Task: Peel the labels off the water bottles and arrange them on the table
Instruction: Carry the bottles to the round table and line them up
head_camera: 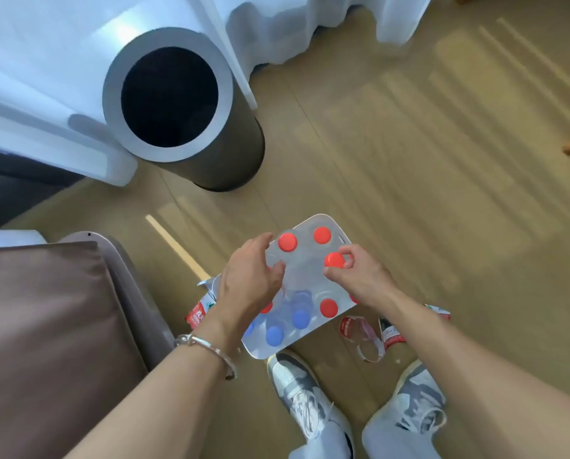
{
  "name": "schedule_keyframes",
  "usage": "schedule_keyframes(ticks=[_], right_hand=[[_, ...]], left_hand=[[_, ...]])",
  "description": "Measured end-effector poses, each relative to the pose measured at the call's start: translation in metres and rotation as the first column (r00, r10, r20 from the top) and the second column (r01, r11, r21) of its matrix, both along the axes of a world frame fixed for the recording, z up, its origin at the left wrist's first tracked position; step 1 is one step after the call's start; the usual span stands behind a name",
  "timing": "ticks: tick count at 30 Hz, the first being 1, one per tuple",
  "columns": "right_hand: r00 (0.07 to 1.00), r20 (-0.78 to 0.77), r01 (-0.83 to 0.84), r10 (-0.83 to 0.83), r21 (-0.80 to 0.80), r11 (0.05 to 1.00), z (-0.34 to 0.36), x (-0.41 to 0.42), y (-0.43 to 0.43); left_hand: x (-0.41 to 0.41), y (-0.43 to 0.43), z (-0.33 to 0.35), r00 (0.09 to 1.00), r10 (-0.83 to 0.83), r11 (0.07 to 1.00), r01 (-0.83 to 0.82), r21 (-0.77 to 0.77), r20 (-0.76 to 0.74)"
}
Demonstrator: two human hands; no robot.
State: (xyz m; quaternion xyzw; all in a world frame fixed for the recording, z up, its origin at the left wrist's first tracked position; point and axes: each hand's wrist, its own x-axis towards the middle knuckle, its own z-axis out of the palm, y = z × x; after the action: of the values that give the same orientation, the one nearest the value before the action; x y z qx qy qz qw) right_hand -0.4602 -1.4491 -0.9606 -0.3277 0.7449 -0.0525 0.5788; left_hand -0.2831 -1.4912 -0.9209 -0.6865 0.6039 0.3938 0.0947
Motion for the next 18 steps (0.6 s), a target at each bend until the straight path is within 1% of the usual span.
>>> schedule_keyframes(ticks=[3, 6, 8, 10, 12, 14, 18], right_hand=[[0.999, -0.043, -0.009, 0.008, -0.026, 1.0, -0.021, 0.008, 0.007], [0.998, -0.059, -0.012, 0.007, -0.081, 0.997, -0.032, 0.01, 0.011], [0.995, -0.077, -0.069, 0.058, -0.152, 0.986, -0.033, 0.012, 0.01], [0.981, -0.125, -0.168, 0.147, -0.176, 0.97, -0.031, 0.018, 0.011], [0.967, -0.162, -0.229, 0.198, -0.204, 0.952, -0.026, 0.025, 0.015], [0.976, -0.15, -0.191, 0.155, -0.266, 0.945, -0.017, 0.031, 0.022], [0.977, -0.144, -0.199, 0.156, -0.374, 0.906, 0.021, 0.031, 0.025]], left_hand=[[0.003, -0.003, -0.022, 0.996, -0.089, 0.996, 0.088, 0.034, 0.025], [-0.006, -0.012, -0.042, 0.99, -0.14, 0.99, 0.141, 0.025, -0.028], [-0.016, -0.018, -0.051, 0.987, -0.158, 0.987, 0.158, 0.002, -0.025], [-0.022, -0.021, -0.054, 0.982, -0.189, 0.981, 0.19, -0.035, 0.021], [-0.022, -0.019, -0.052, 0.97, -0.234, 0.97, 0.238, -0.05, 0.068], [-0.016, -0.011, -0.043, 0.963, -0.254, 0.963, 0.26, -0.066, 0.093], [-0.006, 0.001, -0.008, 0.98, -0.182, 0.968, 0.193, -0.162, 0.08]])
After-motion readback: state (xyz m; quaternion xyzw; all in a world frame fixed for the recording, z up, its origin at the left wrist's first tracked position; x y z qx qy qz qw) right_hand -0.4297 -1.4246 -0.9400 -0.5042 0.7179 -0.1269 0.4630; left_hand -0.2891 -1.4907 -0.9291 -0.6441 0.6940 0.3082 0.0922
